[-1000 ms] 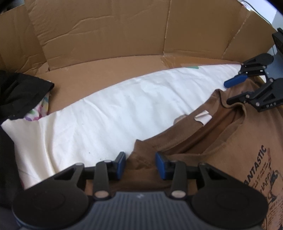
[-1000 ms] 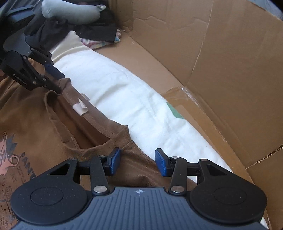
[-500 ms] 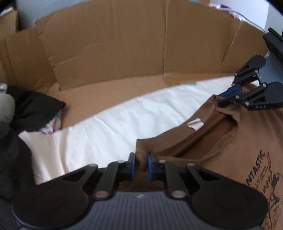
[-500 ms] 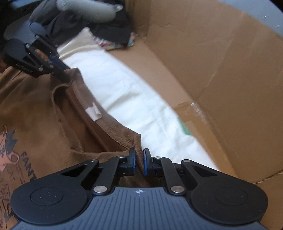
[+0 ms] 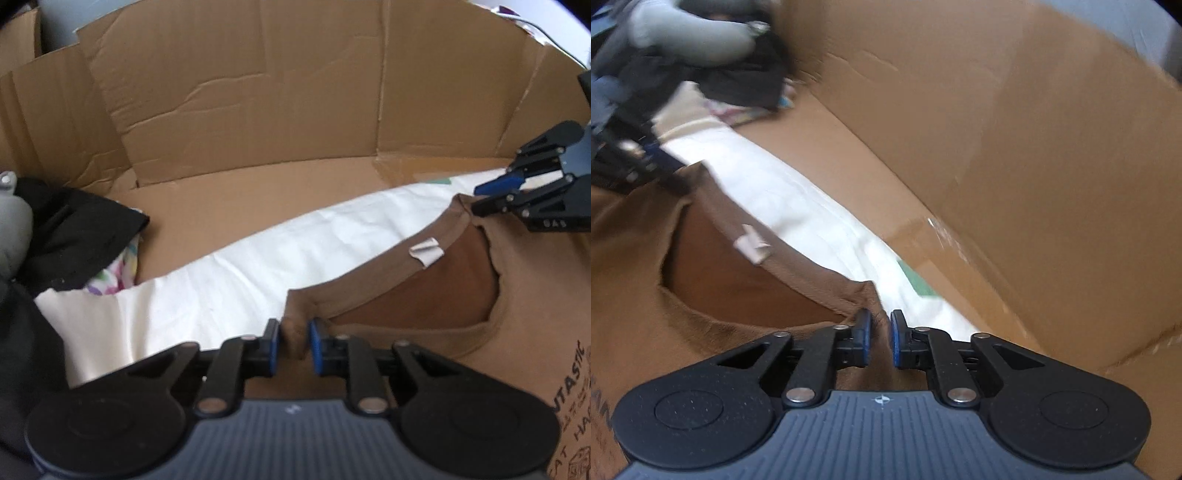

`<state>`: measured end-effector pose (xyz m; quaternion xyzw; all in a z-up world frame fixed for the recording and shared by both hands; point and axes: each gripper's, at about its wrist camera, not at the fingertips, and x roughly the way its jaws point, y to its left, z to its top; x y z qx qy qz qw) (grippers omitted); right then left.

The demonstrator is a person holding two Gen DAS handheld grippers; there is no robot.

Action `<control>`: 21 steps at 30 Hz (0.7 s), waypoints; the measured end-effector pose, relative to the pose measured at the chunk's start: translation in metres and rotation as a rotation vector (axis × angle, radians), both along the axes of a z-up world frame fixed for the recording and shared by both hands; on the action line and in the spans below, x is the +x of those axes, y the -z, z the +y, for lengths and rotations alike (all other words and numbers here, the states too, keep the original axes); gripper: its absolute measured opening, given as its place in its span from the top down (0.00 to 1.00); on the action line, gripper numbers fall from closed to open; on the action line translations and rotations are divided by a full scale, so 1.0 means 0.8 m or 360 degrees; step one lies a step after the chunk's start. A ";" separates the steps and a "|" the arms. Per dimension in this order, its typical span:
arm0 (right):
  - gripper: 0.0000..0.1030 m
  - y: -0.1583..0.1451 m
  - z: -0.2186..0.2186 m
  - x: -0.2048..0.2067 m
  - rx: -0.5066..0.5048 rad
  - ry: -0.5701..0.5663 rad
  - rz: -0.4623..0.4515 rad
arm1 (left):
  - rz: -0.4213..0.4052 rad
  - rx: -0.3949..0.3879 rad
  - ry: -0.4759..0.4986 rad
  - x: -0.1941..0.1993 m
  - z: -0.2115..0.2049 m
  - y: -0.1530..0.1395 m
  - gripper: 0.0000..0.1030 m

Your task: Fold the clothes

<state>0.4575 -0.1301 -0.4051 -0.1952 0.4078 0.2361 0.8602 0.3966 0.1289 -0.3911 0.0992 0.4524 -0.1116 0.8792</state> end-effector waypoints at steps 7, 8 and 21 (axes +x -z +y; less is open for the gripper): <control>0.67 -0.033 -0.018 -0.012 0.0147 0.0115 -0.0105 | -0.0152 -0.0110 -0.0106 -0.015 0.033 -0.049 0.80; 0.67 -0.034 -0.020 -0.015 0.0169 0.0130 -0.0094 | -0.0146 -0.0105 -0.0110 -0.016 0.037 -0.051 0.81; 0.67 0.008 -0.012 -0.061 0.0186 0.0154 0.0097 | 0.0084 -0.0018 -0.0039 -0.012 -0.001 0.021 0.97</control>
